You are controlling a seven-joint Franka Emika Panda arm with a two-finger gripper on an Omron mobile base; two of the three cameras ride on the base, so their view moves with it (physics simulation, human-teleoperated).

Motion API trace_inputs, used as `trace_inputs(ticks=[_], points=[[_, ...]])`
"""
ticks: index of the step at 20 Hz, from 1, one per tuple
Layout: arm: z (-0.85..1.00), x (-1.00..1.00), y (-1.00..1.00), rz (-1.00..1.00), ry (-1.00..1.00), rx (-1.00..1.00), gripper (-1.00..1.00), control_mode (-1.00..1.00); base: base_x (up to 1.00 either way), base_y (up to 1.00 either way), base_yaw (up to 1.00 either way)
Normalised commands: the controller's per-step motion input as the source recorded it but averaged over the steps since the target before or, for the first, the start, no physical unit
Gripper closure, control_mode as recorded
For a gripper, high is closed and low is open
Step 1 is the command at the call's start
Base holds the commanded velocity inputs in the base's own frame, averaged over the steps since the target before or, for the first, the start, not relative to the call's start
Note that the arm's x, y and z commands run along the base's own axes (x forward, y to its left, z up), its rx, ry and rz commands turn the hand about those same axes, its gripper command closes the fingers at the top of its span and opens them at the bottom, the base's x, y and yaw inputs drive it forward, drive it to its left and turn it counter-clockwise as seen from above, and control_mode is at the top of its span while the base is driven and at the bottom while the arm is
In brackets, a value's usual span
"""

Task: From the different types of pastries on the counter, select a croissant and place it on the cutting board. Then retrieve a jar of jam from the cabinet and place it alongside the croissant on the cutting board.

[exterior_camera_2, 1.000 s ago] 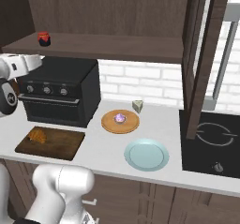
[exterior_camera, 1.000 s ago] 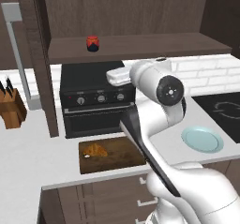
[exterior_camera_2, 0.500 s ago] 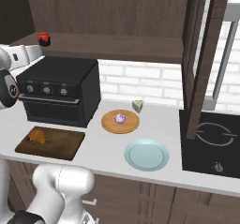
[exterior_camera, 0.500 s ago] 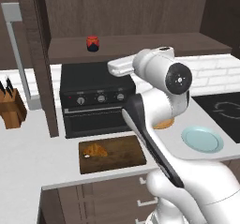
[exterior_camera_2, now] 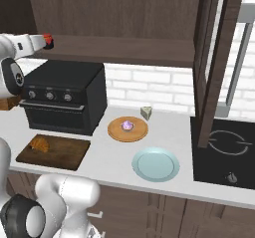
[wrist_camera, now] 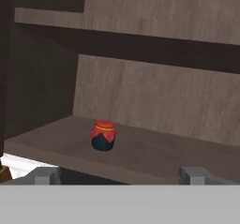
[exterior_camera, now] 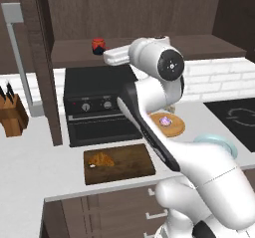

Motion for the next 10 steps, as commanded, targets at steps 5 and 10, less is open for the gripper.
trace_inputs(ticks=[5,10], points=[[-0.01,0.35,0.59,0.0,0.0,0.03,-1.0,-1.0,0.0,0.0,0.0],[-0.16,0.28,0.26,0.02,0.03,0.02,-1.0,-1.0,0.0,0.0,0.0]])
